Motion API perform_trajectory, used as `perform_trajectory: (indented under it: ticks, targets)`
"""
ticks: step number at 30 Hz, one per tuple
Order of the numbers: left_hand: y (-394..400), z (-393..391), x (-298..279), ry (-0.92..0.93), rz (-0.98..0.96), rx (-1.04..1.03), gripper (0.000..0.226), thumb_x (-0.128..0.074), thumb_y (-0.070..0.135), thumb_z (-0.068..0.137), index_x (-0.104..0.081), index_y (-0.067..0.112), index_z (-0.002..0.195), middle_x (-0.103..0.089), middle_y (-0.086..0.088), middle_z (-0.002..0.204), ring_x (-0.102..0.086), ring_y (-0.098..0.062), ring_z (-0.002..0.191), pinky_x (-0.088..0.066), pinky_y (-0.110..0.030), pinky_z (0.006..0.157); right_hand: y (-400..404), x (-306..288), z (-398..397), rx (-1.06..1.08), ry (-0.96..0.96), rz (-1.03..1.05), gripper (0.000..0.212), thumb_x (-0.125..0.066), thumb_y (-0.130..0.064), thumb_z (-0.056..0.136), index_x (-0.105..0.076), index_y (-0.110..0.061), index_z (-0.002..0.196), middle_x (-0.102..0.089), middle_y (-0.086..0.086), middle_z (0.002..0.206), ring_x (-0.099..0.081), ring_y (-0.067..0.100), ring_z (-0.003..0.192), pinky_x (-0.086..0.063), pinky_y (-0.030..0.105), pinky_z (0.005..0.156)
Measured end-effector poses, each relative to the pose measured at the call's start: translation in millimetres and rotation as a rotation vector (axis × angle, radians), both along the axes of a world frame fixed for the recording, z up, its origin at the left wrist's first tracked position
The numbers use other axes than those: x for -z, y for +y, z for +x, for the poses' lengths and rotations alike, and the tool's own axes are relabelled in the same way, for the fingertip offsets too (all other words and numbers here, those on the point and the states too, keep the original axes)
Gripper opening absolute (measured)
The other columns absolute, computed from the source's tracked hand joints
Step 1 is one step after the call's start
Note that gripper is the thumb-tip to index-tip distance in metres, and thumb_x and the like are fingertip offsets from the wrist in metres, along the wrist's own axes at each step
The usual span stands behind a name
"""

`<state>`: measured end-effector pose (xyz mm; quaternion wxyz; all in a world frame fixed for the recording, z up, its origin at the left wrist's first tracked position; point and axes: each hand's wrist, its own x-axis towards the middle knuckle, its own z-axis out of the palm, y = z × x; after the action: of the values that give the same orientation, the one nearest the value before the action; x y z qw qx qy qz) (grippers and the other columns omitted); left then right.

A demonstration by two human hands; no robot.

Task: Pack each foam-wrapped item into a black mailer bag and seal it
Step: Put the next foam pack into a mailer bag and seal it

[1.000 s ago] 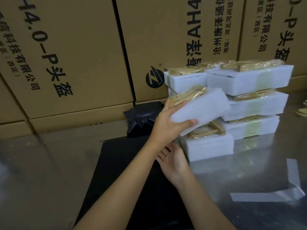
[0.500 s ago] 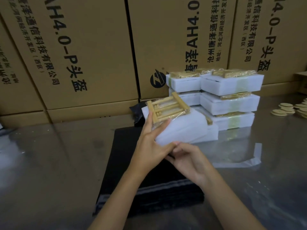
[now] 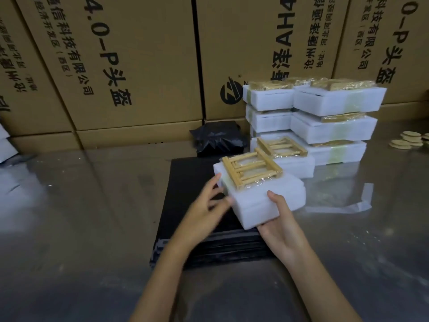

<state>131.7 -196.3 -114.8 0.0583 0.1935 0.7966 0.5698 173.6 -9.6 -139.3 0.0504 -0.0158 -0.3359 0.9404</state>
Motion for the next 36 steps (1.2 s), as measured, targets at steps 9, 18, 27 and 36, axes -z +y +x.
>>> perform_trajectory:
  ticks: [9, 18, 27, 36]
  targets:
    - [-73.7, -15.2, 8.1, -0.137, -0.488, 0.075, 0.06, -0.079, 0.038, 0.081, -0.05, 0.05, 0.132, -0.016, 0.026, 0.159, 0.001, 0.004, 0.148, 0.012, -0.041, 0.122, -1.8, -2.6, 2.7, 0.036, -0.009, -0.064, 0.052, -0.063, -0.024, 0.095, -0.048, -0.024, 0.145, -0.064, 0.005, 0.137, -0.062, 0.023, 0.125, -0.053, 0.04, 0.101]
    - [-71.4, -15.7, 10.7, -0.068, -0.296, -0.099, 0.018, -0.081, 0.024, 0.082, -0.078, 0.041, 0.088, -0.053, 0.018, 0.14, -0.028, -0.003, 0.145, -0.001, -0.047, 0.124, 2.3, -4.6, 13.5, 0.061, 0.063, -0.154, 0.054, -0.059, -0.027, 0.095, -0.047, -0.024, 0.147, -0.06, 0.005, 0.143, -0.058, 0.025, 0.13, -0.05, 0.046, 0.104]
    - [-75.6, -15.7, 10.0, -0.119, -0.355, -0.041, 0.029, -0.087, 0.021, 0.075, -0.076, 0.035, 0.098, -0.05, 0.023, 0.136, -0.029, -0.001, 0.142, -0.009, -0.039, 0.125, 3.6, -1.4, 16.0, 0.082, 0.038, -0.161, 0.057, -0.06, -0.028, 0.094, -0.046, -0.026, 0.148, -0.06, 0.004, 0.143, -0.058, 0.026, 0.131, -0.048, 0.049, 0.107]
    - [-72.7, -15.7, 11.1, -0.024, -0.399, -0.108, 0.021, -0.084, 0.02, 0.078, -0.074, 0.036, 0.09, -0.055, 0.02, 0.132, -0.044, -0.005, 0.13, -0.028, -0.026, 0.11, 3.4, 0.7, 15.4, 0.087, 0.007, -0.117, 0.054, -0.061, -0.028, 0.095, -0.047, -0.027, 0.147, -0.062, 0.005, 0.141, -0.058, 0.026, 0.13, -0.045, 0.048, 0.11]
